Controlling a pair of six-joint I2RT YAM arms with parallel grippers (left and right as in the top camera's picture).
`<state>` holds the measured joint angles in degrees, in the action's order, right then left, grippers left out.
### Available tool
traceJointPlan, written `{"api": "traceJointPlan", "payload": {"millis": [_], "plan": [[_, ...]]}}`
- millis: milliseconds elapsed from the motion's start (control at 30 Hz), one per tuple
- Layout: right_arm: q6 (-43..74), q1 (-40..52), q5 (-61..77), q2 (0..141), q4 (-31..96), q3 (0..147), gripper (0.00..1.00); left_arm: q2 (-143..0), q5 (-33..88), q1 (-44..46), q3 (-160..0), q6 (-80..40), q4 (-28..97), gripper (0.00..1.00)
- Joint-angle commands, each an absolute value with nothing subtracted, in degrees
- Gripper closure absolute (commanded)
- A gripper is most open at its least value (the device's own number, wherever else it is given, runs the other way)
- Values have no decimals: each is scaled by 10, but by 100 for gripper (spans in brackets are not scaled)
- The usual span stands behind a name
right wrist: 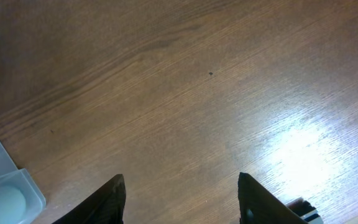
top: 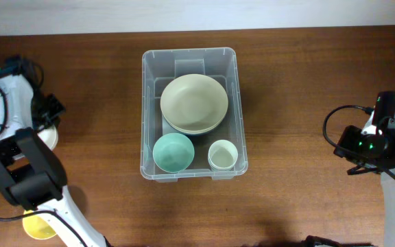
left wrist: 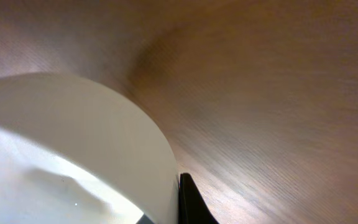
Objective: Pack container
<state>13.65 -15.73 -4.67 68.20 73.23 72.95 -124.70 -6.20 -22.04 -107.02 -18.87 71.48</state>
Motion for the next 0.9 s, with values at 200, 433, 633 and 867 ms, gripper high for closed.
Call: {"api": "traceJointPlan", "payload": {"millis": [200, 433, 633, 867], "plan": [[138, -162, -45, 680, 731, 729, 47, -1053, -54, 38, -1157, -161, 756, 100], [138, -162, -45, 680, 731, 729, 46, -1054, -55, 231, -1132, -181, 803, 100], [138, -161, -45, 680, 728, 729, 46, -1054, -46, 319, -1012, -203, 817, 99], [138, -161, -45, 680, 731, 729, 46, -1054, -23, 370, -907, -203, 748, 99]]}}
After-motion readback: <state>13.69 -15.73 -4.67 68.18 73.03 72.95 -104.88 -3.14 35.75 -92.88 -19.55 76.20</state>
